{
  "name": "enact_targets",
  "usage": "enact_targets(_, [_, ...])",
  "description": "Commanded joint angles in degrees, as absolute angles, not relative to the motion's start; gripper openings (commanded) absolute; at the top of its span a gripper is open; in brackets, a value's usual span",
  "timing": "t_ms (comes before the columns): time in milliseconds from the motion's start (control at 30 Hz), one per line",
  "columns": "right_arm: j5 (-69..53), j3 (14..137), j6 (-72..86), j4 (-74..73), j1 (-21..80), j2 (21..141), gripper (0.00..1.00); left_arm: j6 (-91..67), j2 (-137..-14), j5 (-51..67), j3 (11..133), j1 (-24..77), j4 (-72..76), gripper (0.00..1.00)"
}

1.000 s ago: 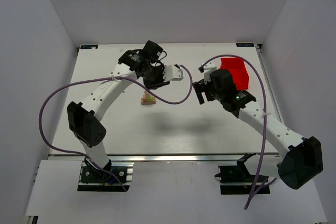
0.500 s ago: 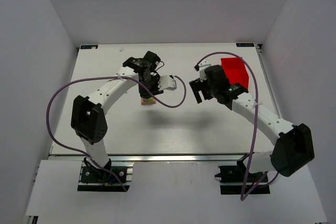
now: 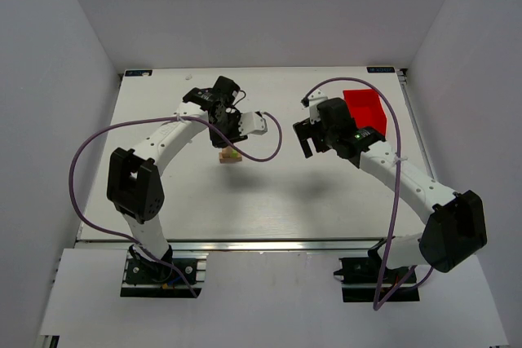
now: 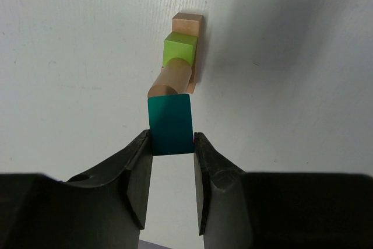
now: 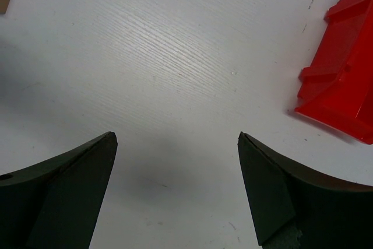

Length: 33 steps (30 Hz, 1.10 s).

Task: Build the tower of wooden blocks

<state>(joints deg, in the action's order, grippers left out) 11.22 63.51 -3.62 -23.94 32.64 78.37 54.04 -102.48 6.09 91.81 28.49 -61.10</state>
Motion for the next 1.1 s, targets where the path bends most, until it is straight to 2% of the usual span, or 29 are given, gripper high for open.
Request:
enact_targets(0, [10.3, 66.1, -3.3, -24.0, 32.8, 78.7, 0.89, 57.9, -99.3, 9.4, 92.3, 28.1, -62.0, 0.00])
enact_targets(400, [8.4, 67.2, -4.0, -25.1, 32.9, 79.3, 0.89, 62.0, -102.0, 7.0, 96.6, 28.5, -65.6, 0.00])
enact_targets(1067, [8.3, 67.9, -4.4, -25.9, 33.0, 78.7, 0.89, 64.7, -104.4, 5.5, 96.7, 29.3, -64.6, 0.00])
